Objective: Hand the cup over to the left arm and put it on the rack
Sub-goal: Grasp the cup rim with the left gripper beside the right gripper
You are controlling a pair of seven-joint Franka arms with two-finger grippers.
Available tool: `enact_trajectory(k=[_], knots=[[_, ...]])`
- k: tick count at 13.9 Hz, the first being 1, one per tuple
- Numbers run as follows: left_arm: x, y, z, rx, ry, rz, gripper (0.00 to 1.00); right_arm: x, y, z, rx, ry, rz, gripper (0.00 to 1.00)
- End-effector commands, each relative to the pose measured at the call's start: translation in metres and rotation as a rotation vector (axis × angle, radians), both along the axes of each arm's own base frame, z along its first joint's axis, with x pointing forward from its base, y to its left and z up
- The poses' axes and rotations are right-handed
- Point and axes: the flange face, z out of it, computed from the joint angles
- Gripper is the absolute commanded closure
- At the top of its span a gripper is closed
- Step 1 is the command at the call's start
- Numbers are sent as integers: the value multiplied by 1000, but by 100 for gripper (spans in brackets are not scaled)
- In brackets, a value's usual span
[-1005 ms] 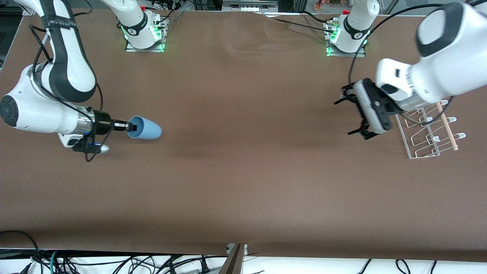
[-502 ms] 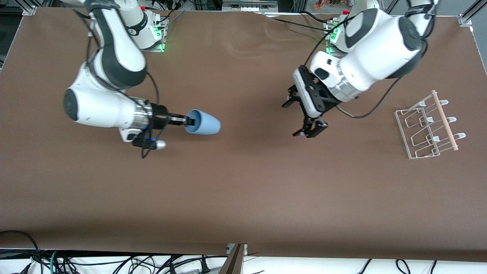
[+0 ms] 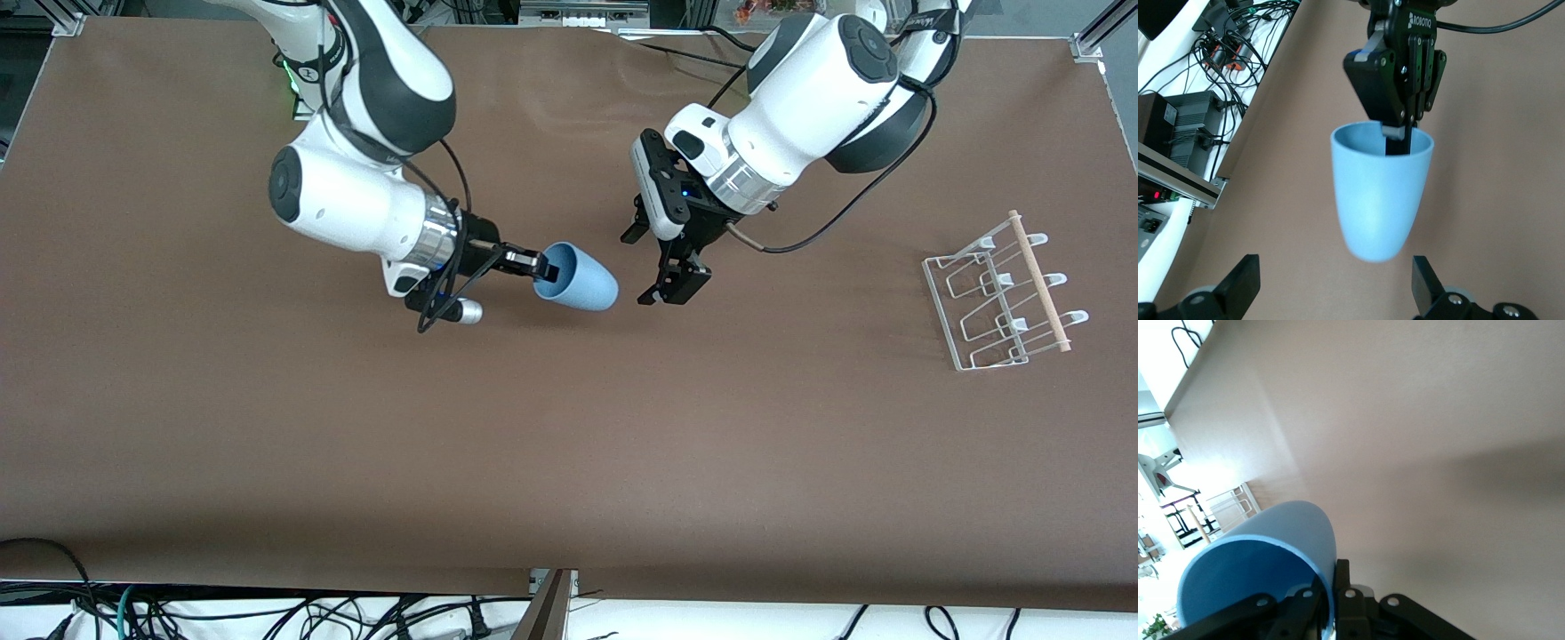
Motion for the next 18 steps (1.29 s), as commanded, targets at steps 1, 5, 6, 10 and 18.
enact_trajectory(k=[1, 5, 6, 10, 18], knots=[[-8, -6, -16, 2, -56, -13, 0, 0, 16, 10, 31, 14, -32, 100], [-11, -13, -24, -10, -65, -15, 0, -9, 33, 21, 46, 10, -18, 100], [-8, -14, -27, -20, -72, -8, 0, -8, 34, 26, 51, 17, -33, 100], [-12, -20, -40, -31, -73, -4, 0, -8, 39, 40, 66, 25, -57, 100], [-12, -25, -40, -47, -47, 57, 100, -14, 45, 43, 67, 33, -52, 100]])
